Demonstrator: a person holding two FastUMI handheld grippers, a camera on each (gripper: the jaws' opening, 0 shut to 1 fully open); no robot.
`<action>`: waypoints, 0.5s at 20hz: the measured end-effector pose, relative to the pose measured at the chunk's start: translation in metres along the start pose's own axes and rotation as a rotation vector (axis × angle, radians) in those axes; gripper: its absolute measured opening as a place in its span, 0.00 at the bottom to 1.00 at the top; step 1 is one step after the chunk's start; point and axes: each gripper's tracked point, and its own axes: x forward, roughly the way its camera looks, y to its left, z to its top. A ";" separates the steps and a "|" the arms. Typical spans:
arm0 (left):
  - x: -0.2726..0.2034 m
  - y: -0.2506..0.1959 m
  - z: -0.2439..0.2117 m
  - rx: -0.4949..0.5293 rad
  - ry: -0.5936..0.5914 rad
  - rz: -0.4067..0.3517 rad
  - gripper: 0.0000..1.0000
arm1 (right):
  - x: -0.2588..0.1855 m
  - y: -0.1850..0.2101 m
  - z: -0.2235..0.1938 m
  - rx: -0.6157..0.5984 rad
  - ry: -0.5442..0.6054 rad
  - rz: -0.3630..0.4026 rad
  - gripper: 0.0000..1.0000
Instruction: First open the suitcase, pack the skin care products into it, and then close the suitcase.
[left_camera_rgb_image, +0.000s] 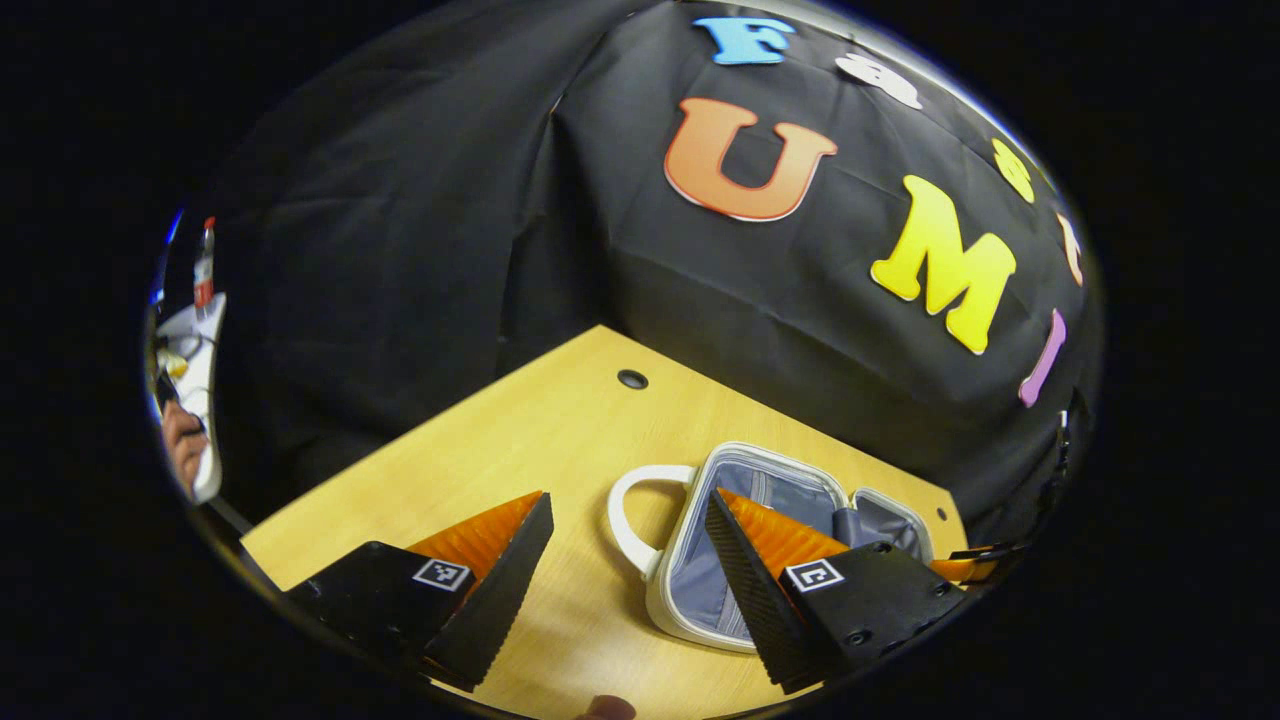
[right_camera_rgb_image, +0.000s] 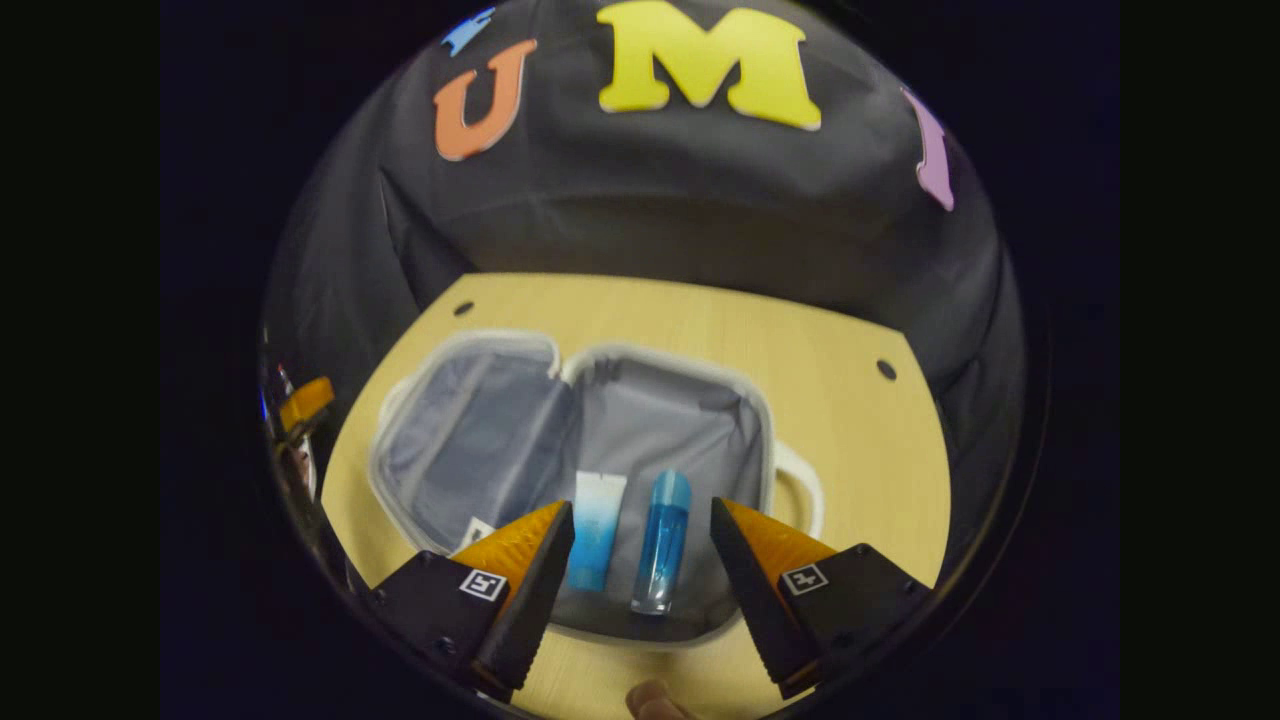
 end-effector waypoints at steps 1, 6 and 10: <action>0.011 0.004 -0.005 -0.069 0.021 -0.020 0.99 | -0.019 -0.006 0.017 -0.012 -0.054 -0.011 0.81; 0.058 0.007 -0.032 -0.476 0.145 -0.163 0.99 | -0.129 -0.031 0.100 -0.080 -0.343 -0.063 0.81; 0.087 0.018 -0.044 -0.683 0.186 -0.184 0.98 | -0.208 -0.057 0.122 -0.080 -0.491 -0.107 0.77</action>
